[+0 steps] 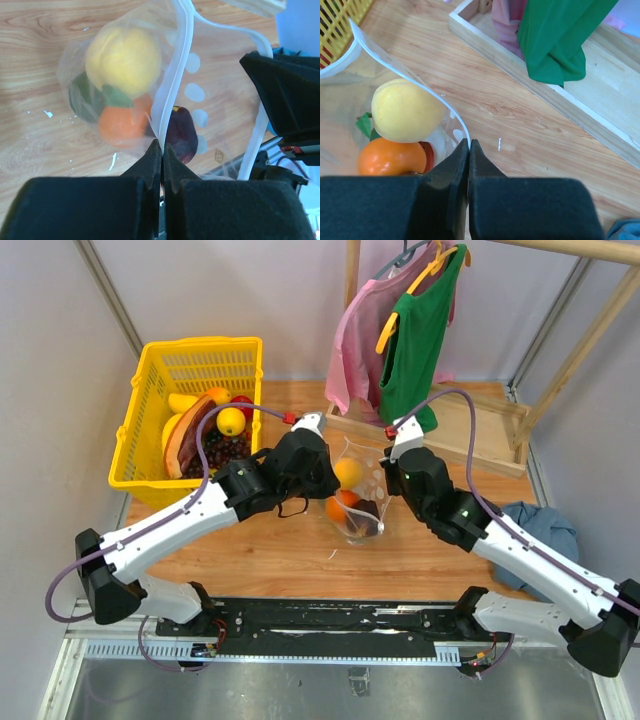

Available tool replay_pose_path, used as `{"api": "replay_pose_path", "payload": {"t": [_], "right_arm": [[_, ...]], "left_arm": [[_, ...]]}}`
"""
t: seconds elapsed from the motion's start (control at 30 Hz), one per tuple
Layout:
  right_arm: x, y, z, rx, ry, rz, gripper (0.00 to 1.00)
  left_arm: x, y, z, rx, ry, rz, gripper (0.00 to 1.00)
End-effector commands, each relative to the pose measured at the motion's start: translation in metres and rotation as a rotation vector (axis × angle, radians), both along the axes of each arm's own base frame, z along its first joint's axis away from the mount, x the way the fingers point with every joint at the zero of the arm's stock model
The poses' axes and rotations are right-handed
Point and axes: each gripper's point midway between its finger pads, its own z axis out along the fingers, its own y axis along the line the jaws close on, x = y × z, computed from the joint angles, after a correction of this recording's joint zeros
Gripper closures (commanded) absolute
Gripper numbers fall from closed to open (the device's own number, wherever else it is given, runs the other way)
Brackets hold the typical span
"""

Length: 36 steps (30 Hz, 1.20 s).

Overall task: Place the food in the zip-top bag and seal the zipper
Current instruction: Adjust the zipper food storage bag at the center of the board.

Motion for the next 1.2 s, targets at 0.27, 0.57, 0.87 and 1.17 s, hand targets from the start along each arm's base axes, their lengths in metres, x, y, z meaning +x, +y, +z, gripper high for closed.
{"api": "replay_pose_path", "payload": {"t": [0.27,0.57,0.87,1.17], "right_arm": [[0.007,-0.003,0.009,-0.013,-0.013,-0.018,0.99],[0.004,-0.012,0.023,0.030,-0.072,-0.038,0.99],[0.004,-0.003,0.017,0.034,-0.051,-0.010,0.99],[0.004,0.002,0.017,0.045,-0.056,0.015,0.99]], "left_arm": [[0.007,0.008,0.000,0.116,-0.025,0.011,0.98],[0.005,0.009,0.012,0.039,-0.071,0.015,0.98],[0.009,0.011,-0.004,0.060,-0.058,0.043,0.94],[0.011,0.019,0.014,0.053,-0.106,0.059,0.69]]}}
